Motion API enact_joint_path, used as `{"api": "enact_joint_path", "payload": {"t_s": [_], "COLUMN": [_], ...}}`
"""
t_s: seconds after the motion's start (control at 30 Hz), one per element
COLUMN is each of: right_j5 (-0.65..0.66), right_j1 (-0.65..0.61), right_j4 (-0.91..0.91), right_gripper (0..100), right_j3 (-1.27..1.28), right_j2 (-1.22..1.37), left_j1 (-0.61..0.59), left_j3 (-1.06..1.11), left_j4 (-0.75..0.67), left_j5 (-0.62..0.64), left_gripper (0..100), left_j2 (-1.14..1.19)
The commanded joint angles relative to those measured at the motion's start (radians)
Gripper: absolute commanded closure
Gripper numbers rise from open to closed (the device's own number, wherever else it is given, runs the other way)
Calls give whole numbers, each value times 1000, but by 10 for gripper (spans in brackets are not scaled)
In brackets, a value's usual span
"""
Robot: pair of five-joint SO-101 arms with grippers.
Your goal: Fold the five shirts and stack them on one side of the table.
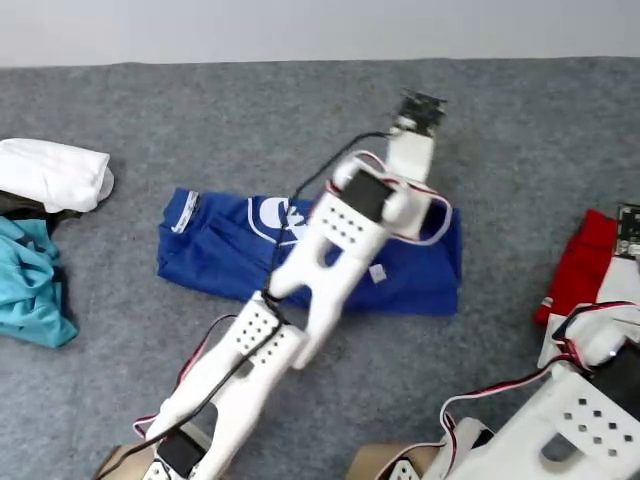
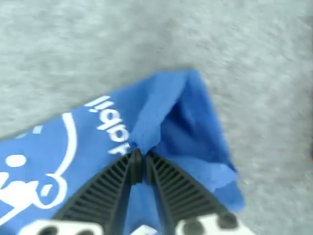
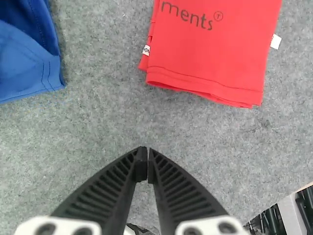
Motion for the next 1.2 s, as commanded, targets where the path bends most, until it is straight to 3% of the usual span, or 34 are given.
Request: {"api": "enact_joint_path", "payload": {"t_s": [0.0,0.37,0.57,0.93,1.17], "right_j5": [-5,-5,-5,-5,-9], "right_j1": [5,5,5,4,2], "right_j4": [36,36,36,36,36], "right_gripper": [984,984,984,982,979], "right_j3": [-3,-3,-3,-3,-3], "right_j2": [-16,-15,-15,-15,-5], "left_j1": [-32,176,245,241,100], "left_j3": [-8,5,153,229,226], "left_j4": [32,31,31,29,29], "left_j5": [5,5,6,60,60], "left_gripper": [999,997,942,820,823], "left_j2": [-80,-69,-48,-229,-394]}}
